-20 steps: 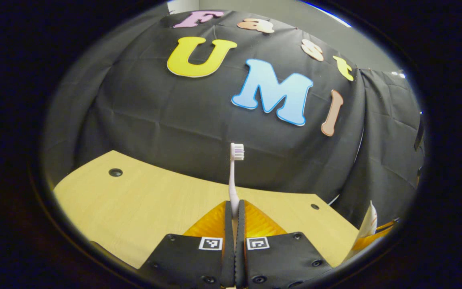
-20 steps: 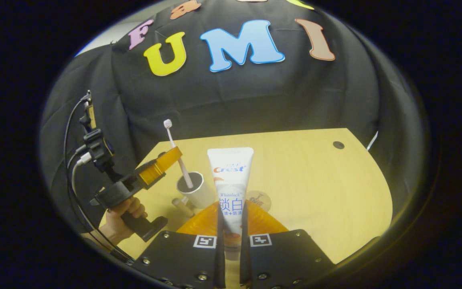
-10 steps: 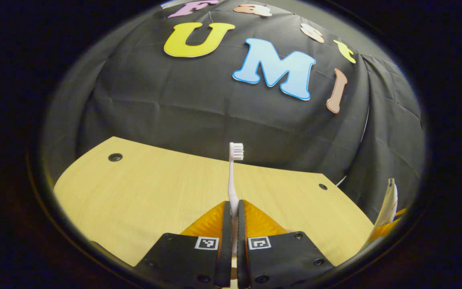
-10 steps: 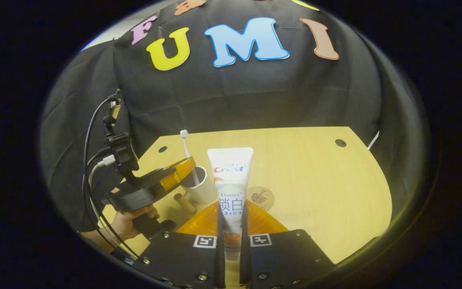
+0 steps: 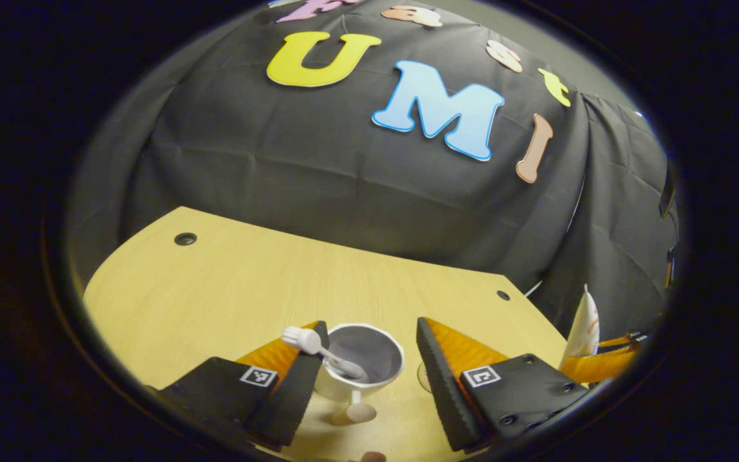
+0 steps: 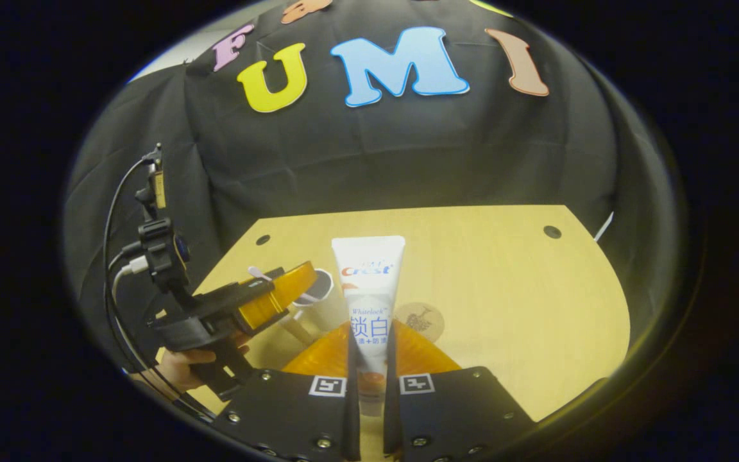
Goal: Put the toothbrush and toothpaste on the desktop into the cup, then pick up the cup and place it on the coaster on the desktop.
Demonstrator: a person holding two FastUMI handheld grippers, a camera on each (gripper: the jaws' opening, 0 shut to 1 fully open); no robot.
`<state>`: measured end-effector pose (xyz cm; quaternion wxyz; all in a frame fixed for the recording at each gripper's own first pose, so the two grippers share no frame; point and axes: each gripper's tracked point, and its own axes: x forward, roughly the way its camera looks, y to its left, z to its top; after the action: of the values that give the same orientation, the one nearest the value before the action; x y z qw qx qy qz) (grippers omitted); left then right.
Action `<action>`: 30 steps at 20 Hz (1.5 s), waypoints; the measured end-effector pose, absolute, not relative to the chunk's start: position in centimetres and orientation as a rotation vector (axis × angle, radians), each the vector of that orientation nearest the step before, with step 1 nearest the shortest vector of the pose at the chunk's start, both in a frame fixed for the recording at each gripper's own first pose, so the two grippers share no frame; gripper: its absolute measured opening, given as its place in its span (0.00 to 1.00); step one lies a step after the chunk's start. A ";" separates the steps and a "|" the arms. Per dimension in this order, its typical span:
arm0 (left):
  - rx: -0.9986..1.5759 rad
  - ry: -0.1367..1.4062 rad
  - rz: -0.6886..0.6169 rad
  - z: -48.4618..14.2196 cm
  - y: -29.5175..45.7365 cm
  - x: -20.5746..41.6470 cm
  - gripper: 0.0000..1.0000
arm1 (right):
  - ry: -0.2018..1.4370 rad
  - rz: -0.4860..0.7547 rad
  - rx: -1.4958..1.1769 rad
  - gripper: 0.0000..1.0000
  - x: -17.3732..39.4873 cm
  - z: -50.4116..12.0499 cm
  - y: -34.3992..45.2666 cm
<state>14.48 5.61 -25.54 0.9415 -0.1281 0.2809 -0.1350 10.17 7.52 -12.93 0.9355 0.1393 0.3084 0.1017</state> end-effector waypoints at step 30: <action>-0.341 0.665 -0.212 -24.1 12.2 6.7 0.95 | 0.352 0.396 0.154 0.16 25.3 -12.9 20.6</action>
<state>6.70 12.17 -24.12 0.9255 -0.1661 0.3244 -0.1032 25.35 20.64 -12.92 0.9622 0.0760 0.1738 0.1956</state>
